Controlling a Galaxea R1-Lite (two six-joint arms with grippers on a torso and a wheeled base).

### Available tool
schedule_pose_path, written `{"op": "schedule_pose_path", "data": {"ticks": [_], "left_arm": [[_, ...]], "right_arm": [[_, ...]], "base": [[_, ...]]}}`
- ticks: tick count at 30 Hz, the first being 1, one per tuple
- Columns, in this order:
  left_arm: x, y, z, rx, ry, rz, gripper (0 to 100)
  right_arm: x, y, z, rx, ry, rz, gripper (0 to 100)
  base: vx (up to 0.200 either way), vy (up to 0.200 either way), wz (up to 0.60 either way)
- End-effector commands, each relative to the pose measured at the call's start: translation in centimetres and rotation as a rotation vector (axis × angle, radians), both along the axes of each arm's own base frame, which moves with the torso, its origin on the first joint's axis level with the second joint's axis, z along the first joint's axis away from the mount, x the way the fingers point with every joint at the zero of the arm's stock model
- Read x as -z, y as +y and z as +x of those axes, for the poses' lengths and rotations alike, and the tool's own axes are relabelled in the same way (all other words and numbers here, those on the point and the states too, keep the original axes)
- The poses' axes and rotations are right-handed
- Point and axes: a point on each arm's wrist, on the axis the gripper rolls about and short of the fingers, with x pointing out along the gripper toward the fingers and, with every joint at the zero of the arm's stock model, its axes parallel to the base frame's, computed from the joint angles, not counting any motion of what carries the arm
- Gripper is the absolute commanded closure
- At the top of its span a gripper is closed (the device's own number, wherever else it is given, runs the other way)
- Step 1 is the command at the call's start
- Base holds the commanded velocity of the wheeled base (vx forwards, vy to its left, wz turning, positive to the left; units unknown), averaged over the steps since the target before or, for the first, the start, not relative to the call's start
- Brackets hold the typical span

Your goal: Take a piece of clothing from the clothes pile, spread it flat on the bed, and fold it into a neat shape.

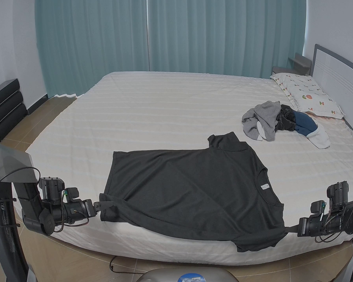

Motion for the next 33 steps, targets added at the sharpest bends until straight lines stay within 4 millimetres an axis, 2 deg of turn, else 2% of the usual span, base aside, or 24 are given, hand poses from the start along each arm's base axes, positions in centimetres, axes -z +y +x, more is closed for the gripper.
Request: {"op": "schedule_pose_path", "data": {"ticks": [1, 11, 20, 29, 30, 33], "left_arm": [[-1.2, -0.5, -1.9, 0.032, 0.011, -0.014, 0], [0.1, -0.6, -1.0, 0.041, 0.021, 0.005, 0], [2.3, -0.6, -0.3, 0.061, 0.021, 0.096, 0], [2.1, -0.7, 0.4, 0.052, -0.004, 0.101, 0], [2.1, -0.8, 0.3, 0.054, -0.002, 0.100, 100], [2.4, -0.9, 0.0, 0.058, 0.019, 0.100, 100]], "right_arm": [[0.0, 0.0, 0.2, 0.004, 0.000, 0.011, 100], [-0.1, 0.1, 0.1, 0.002, -0.002, 0.011, 100], [-0.1, 0.1, 0.0, 0.001, -0.002, 0.012, 100], [-0.1, 0.1, 0.0, 0.001, -0.002, 0.011, 100], [-0.1, 0.1, 0.0, 0.001, -0.002, 0.011, 100], [-0.1, 0.1, 0.0, 0.001, -0.003, 0.011, 100]], "base": [[0.000, 0.000, 0.00], [0.000, 0.000, 0.00], [0.000, 0.000, 0.00], [0.000, 0.000, 0.00], [0.000, 0.000, 0.00], [0.000, 0.000, 0.00]]}}
